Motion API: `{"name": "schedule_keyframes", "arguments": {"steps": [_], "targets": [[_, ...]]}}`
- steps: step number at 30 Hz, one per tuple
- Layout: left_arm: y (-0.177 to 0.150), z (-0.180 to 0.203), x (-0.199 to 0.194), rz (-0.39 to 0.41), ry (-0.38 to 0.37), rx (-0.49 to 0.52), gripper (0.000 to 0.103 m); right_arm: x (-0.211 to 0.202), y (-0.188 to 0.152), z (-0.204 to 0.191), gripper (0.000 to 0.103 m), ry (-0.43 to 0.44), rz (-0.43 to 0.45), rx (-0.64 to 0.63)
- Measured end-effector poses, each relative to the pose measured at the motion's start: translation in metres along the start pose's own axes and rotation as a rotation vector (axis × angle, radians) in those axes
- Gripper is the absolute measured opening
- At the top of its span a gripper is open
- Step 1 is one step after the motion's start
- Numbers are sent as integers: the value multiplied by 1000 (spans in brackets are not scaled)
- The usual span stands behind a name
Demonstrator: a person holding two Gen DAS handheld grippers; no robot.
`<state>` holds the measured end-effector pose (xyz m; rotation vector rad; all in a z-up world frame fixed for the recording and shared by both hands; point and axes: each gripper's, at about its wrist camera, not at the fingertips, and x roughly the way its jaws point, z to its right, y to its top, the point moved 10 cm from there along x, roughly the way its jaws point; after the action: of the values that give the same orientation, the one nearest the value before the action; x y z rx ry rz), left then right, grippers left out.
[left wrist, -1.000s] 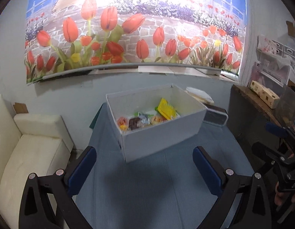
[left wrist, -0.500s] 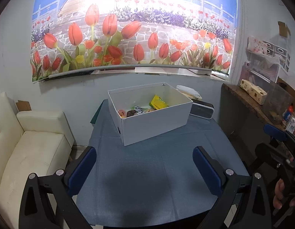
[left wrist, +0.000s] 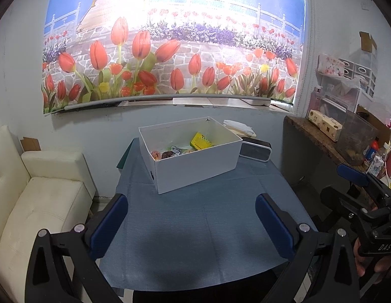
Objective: Organize snacks
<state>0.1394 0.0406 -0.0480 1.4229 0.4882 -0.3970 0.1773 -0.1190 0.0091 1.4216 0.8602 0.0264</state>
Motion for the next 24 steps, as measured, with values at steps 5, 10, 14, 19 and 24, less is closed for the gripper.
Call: {"name": "schedule_keyframes", "arguments": {"steps": [5, 10, 14, 19, 24], "targets": [[1, 2, 0, 0, 4, 8, 103, 1, -2, 3, 103, -3, -6, 7], [0, 2, 1, -8, 8, 7, 103, 1, -3, 3, 103, -7, -12, 12], [-1, 2, 1, -9, 7, 6, 103, 1, -2, 3, 103, 1, -12, 9], [-1, 1, 1, -14, 10, 8, 103, 1, -3, 3, 103, 5, -11, 11], [-2, 1, 0, -14, 12, 8, 103, 2, -3, 2, 103, 6, -14, 10]]}}
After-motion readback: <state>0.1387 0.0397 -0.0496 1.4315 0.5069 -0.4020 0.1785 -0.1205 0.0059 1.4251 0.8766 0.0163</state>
